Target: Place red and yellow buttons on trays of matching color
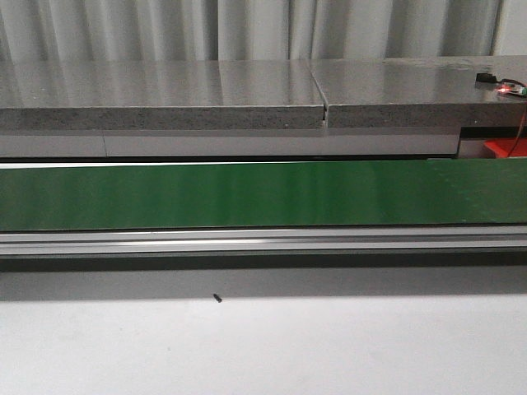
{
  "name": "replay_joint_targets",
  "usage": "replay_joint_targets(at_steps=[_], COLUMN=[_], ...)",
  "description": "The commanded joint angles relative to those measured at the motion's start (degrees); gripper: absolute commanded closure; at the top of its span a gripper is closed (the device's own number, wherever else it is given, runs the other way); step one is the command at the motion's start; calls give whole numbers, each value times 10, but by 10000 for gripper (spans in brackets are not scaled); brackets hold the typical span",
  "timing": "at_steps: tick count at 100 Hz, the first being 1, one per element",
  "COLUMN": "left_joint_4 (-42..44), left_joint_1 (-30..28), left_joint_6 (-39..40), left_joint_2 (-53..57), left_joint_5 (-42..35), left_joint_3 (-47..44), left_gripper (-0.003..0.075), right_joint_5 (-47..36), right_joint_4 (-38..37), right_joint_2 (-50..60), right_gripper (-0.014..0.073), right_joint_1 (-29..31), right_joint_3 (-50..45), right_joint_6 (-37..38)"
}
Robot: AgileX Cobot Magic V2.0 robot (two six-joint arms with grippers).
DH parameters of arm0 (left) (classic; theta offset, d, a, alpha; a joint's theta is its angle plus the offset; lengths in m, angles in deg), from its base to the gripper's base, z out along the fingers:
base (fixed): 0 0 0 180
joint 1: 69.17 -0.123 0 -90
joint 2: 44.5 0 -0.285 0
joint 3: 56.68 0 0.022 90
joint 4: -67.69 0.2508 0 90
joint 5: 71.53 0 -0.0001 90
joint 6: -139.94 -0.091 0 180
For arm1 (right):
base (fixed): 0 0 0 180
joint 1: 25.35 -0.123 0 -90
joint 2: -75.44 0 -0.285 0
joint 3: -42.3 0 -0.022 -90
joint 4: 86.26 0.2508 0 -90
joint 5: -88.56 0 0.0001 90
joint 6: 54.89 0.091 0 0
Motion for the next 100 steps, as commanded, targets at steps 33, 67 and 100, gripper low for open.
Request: replay_joint_targets(at_steps=[33,67,100], left_joint_4=[-10,-11,-11], left_joint_1=[9,78,127], left_joint_6=[-14,-14,-14], left_joint_2=[172,226,226], left_joint_5=[-9,7,-14], left_joint_3=[-29,-55,-93], left_gripper=[583,583,583], right_joint_5=[-43,-43,-43], right_joint_4=[-4,-4,-4], right_joint_2=[0,0,0], right_gripper=[661,661,661], right_joint_1=[0,0,0], right_joint_3=[15,15,15], right_joint_6=[-2,-2,-2])
